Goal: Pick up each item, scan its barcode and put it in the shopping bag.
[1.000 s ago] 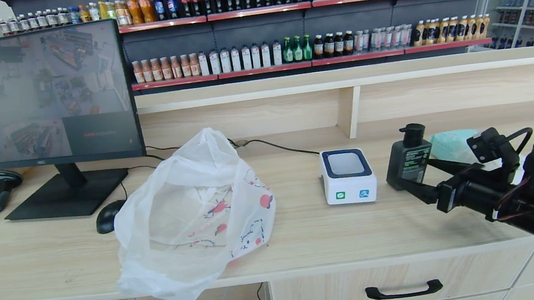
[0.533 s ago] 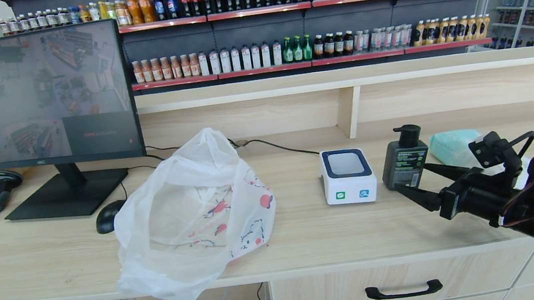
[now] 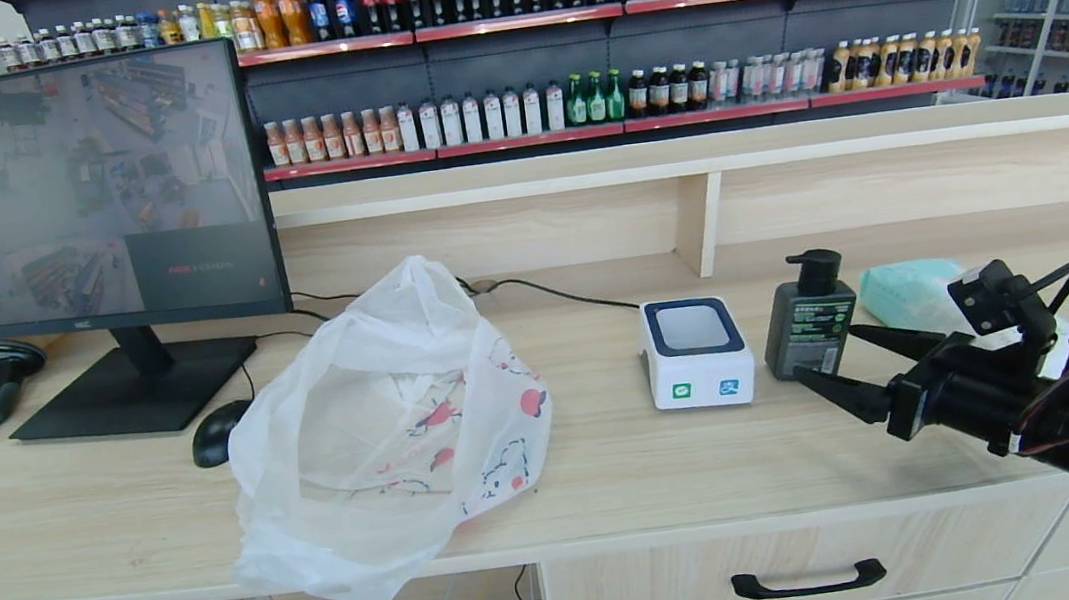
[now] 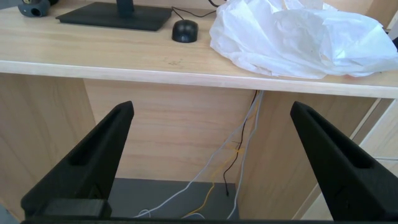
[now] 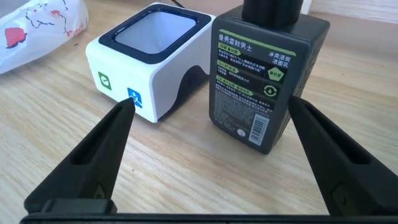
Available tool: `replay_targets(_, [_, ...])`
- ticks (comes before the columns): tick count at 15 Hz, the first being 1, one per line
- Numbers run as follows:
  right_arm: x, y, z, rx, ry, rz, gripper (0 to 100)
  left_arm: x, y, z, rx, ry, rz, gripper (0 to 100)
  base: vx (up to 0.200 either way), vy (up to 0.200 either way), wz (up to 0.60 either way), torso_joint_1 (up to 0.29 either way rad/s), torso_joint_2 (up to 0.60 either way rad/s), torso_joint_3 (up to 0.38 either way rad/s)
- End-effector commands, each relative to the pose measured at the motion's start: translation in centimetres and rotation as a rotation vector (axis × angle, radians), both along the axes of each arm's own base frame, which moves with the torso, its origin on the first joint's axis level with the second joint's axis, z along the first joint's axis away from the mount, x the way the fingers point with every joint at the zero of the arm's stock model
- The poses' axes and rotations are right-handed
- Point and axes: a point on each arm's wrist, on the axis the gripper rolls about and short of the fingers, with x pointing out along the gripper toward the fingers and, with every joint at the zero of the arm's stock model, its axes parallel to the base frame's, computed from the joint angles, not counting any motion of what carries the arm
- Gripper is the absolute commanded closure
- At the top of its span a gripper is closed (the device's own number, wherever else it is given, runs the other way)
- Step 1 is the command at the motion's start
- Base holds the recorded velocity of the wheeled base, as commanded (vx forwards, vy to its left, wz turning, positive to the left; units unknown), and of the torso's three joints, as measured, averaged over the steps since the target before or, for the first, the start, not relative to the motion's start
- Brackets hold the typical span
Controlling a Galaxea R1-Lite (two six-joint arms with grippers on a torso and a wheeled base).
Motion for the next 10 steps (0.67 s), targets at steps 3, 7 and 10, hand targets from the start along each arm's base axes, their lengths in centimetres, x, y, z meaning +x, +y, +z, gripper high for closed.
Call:
replay_targets(3, [1.9,-2.3,0.6,0.005,-0.054,-0.067,0,0.0,0.0,0.0,-0.001,-0.001,0.0,0,0.0,0.0,0.0,0.0,0.0,0.0])
replay_targets(7, [3.7,-2.9,-0.3,0.007,-0.049,0.025,0,0.0,0.0,0.0,-0.001,-0.001,0.0,0,0.0,0.0,0.0,0.0,0.0,0.0])
replay_targets(10, [4.2,-2.6,-0.4,0.007,-0.057,0.041,0,0.0,0.0,0.0,-0.001,-0.001,0.0,0,0.0,0.0,0.0,0.0,0.0,0.0])
